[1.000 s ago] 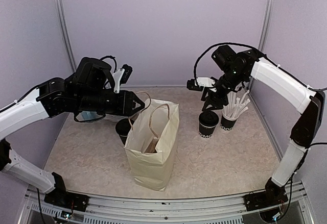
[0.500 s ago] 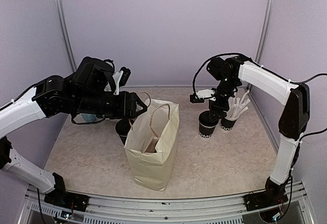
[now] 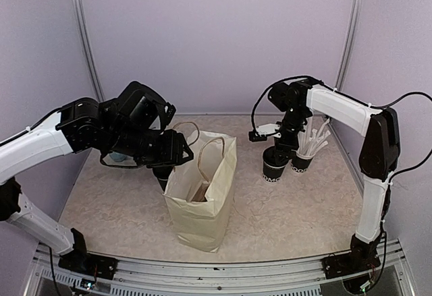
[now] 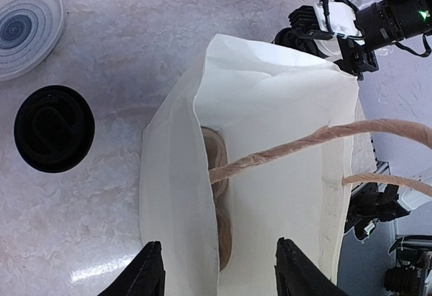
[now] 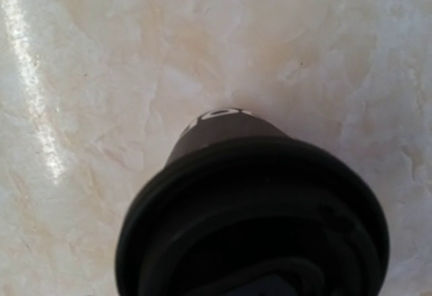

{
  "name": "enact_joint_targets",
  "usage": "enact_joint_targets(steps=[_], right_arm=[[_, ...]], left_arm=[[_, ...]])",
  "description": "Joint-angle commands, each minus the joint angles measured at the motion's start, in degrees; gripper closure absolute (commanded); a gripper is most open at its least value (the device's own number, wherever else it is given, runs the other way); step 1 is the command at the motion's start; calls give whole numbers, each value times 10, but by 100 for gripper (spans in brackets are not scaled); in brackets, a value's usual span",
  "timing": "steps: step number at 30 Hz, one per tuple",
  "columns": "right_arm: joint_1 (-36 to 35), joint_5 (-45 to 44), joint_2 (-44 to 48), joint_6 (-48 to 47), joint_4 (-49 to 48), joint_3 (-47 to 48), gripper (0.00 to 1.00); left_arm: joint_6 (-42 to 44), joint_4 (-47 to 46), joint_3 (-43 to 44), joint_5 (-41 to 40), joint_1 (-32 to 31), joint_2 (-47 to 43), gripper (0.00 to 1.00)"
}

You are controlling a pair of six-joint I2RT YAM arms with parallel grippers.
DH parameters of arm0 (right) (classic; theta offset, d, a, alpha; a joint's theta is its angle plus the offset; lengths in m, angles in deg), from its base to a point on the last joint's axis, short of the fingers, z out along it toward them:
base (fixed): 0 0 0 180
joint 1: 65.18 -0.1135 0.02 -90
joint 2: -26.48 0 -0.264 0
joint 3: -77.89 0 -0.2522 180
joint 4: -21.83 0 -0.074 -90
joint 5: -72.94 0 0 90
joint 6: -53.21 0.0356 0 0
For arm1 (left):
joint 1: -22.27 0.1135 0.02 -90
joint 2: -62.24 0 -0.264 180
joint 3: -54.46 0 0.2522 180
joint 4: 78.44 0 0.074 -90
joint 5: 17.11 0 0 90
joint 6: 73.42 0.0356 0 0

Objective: Pack the takeout coffee

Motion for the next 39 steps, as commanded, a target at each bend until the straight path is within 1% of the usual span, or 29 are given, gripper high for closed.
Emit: enact_joint_targets(steps=[1,7,11,13,16,20,25,29,31,34,39], right_arm=[[6,7,-14,7,9,9,28],[6,6,-17,10,18,26,31],[6,-2,-13,8,28,59,31],[6,-6,-15,5,29,62,29],[6,-9,-22,4,32,57,26],[7,-5,-30,6,36,53,25],[11,-9,-37,5,32,48,25],[13,-7,-43,6,31,44,24],[13,-5,-47,8,30,41,25],[13,-2,-49,10,28,39,29],[13,-4,-44,11,30,37,40]], left_arm=[[-11,7,5,4,-4,-3,48],[-7,3,3,13,-5,-6,55],[-12,5,1,17,-3,-8,63],[-16,4,0,20,-3,-8,66],[-18,5,-1,26,0,-4,77],[-15,7,1,35,2,1,87],[-12,9,-1,35,4,0,96],[-9,4,-5,39,5,-1,100],[-7,4,-7,39,6,-2,100],[-5,2,-8,39,9,-4,100],[8,-8,-9,43,19,-11,100]])
